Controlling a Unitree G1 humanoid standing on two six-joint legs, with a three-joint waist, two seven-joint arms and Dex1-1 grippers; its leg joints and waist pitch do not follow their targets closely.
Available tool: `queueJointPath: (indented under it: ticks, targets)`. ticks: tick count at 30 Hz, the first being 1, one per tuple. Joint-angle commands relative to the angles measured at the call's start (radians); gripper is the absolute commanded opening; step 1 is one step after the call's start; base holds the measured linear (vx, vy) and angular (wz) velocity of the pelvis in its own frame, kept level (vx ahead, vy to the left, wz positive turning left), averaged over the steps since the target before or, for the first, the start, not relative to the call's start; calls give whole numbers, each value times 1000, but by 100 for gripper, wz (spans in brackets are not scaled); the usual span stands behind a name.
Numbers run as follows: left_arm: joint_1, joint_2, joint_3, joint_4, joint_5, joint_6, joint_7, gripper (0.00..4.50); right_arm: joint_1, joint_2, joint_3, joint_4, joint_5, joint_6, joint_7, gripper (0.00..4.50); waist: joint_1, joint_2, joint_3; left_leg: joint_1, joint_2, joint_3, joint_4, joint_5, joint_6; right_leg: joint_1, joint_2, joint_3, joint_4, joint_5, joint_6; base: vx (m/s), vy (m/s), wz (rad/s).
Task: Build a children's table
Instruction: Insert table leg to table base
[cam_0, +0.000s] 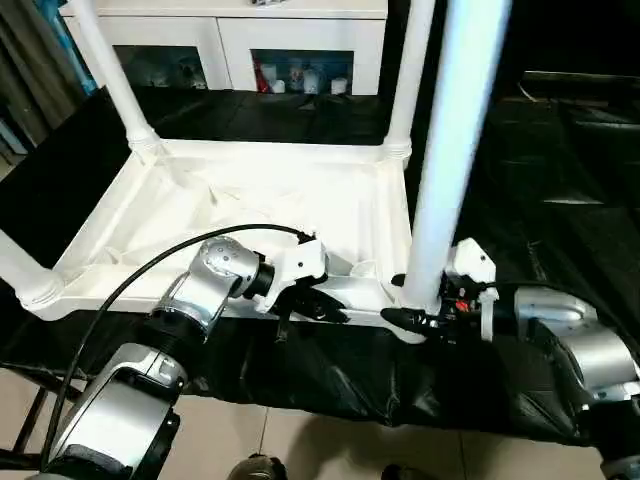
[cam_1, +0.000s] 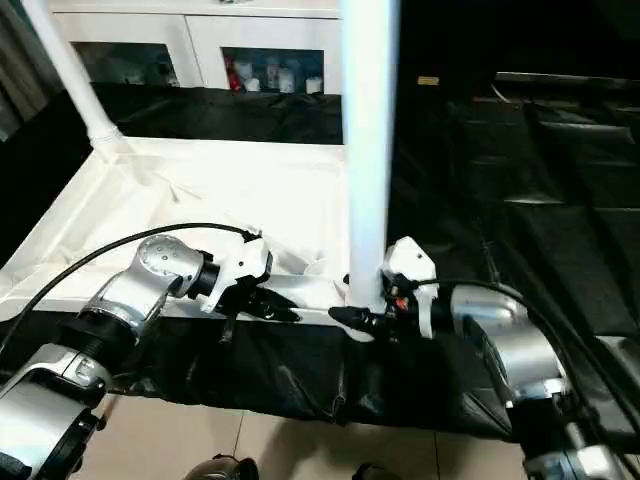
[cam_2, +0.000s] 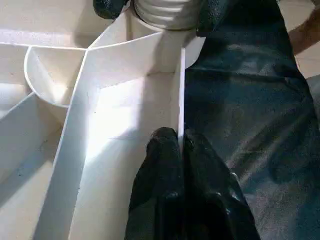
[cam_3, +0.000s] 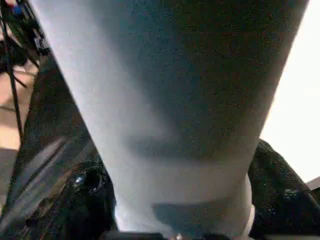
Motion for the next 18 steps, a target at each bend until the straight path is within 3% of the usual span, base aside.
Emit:
queueJointPath:
  ticks: [1,3,4,5,6,7,8,9,10,11,14,18]
  targets:
    - [-19,-15,41,-17,-68,-23,22,0,45,24,49,-9,16,3,34,278,-2,-14,-75,18,48,-18,-62,-217,83,53,-55,37,-63,-254,-239,0,0,0]
    - [-15,-11,45,-20,-68,-24,21,0,70,40,47,-7,14,-13,16,276,2,0,-75,18,47,-21,-64,-234,73,55,-57,36,-63,-265,-239,0,0,0]
    - [-15,-11,45,-20,-68,-24,21,0,70,40,47,-7,14,-13,16,276,0,-3,-74,19,49,-20,-66,-243,71,53,-55,36,-67,-269,-238,0,0,0]
    - [-13,-8,47,-21,-67,-26,22,0,82,50,46,-7,13,-21,5,275,-1,1,-73,19,47,-21,-68,-262,65,55,-54,34,-69,-273,-238,0,0,0]
    - [-12,-4,49,-20,-66,-27,24,0,100,69,42,2,9,-44,-16,275,3,14,-74,19,48,-25,-68,-276,56,55,-57,34,-66,-279,-239,0,0,0]
    - [-11,-2,51,-20,-65,-27,23,0,108,77,40,6,7,-52,-25,275,1,10,-73,20,48,-23,-69,-286,54,53,-55,34,-71,-283,-237,0,0,0]
    - [-9,1,54,-19,-64,-28,23,0,121,96,37,20,-2,-77,-50,275,2,20,-73,20,47,-26,-71,-299,44,55,-57,33,-67,-285,-240,0,0,0]
    - [-9,2,55,-18,-64,-29,23,0,126,103,36,26,-6,-87,-61,275,-3,12,-72,19,47,-25,-72,-308,41,55,-55,33,-69,-278,-240,0,0,0]
    - [-9,2,55,-18,-64,-29,23,0,126,103,36,26,-6,-87,-61,275,-3,13,-73,19,46,-26,-72,-309,40,56,-55,32,-68,-278,-241,0,0,0]
    - [-6,4,59,-18,-64,-28,26,0,137,138,19,62,-16,-136,-111,275,-3,24,-72,22,48,-25,-74,-324,36,53,-54,32,-72,-276,-241,0,0,0]
    - [0,2,64,-21,-64,-30,38,0,146,169,-7,88,-10,-157,-141,275,-10,22,-70,15,43,-29,-77,-346,33,60,-57,30,-72,-323,-229,0,0,0]
    - [-2,-9,91,-19,-93,-21,47,0,156,180,-19,92,-1,-170,-141,274,-10,22,-70,24,45,-28,-76,-352,32,53,-57,32,-82,-388,-210,0,0,0]
